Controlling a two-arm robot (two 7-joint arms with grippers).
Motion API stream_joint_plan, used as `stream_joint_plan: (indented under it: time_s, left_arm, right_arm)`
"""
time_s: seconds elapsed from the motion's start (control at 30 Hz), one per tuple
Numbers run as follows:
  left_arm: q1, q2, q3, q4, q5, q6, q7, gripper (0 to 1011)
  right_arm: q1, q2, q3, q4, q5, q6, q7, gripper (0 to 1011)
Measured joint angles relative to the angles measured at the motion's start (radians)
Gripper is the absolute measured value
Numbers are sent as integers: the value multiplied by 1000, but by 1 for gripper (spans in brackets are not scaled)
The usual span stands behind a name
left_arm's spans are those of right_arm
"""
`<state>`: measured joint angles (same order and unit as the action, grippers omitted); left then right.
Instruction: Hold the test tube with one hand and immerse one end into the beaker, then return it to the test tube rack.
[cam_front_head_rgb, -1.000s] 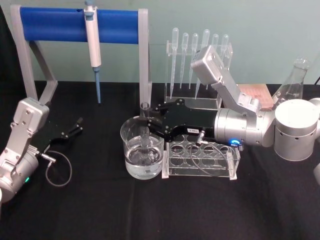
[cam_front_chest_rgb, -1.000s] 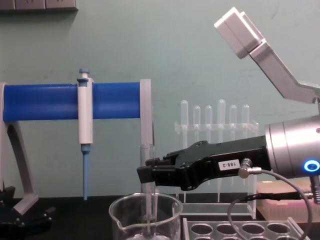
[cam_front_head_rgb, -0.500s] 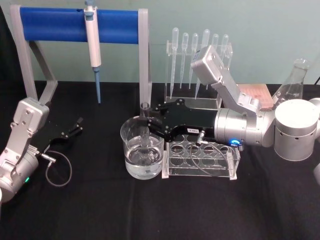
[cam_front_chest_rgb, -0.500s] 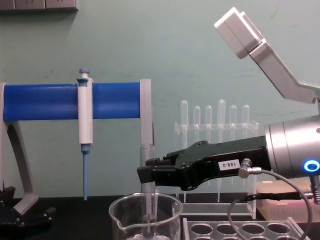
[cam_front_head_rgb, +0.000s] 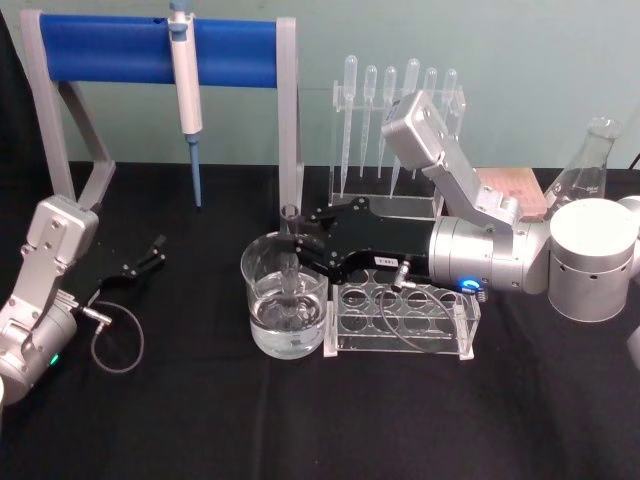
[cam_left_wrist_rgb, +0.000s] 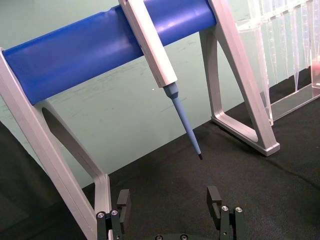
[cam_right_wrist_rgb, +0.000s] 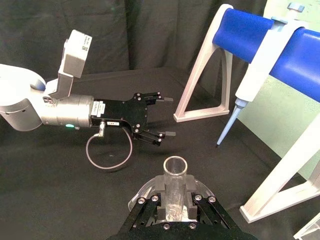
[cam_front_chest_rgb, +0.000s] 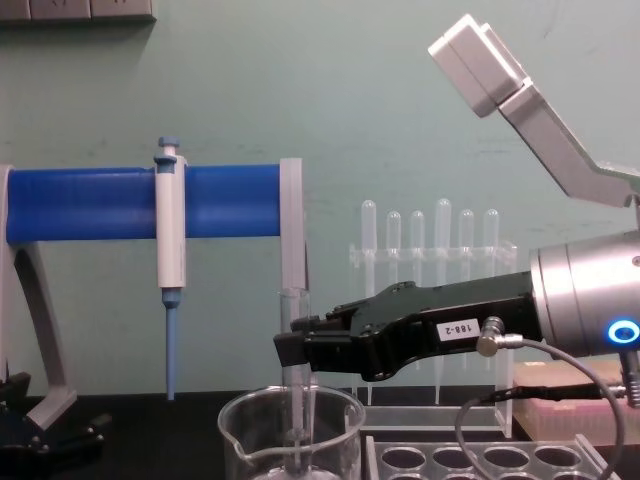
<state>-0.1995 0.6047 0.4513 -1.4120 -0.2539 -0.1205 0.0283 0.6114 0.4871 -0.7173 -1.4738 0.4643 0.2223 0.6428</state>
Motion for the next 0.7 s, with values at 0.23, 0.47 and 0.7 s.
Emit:
stream_joint_plan:
  time_s: [0.23, 0.47, 0.7]
  left_arm:
    - [0, 0, 0, 0, 0, 0, 0, 1000]
    - [0, 0, 0, 0, 0, 0, 0, 1000]
    - [0, 0, 0, 0, 0, 0, 0, 1000]
  right_arm:
    - [0, 0, 0, 0, 0, 0, 0, 222]
    - [0, 0, 0, 0, 0, 0, 0, 222]
    - [0, 0, 0, 0, 0, 0, 0, 223]
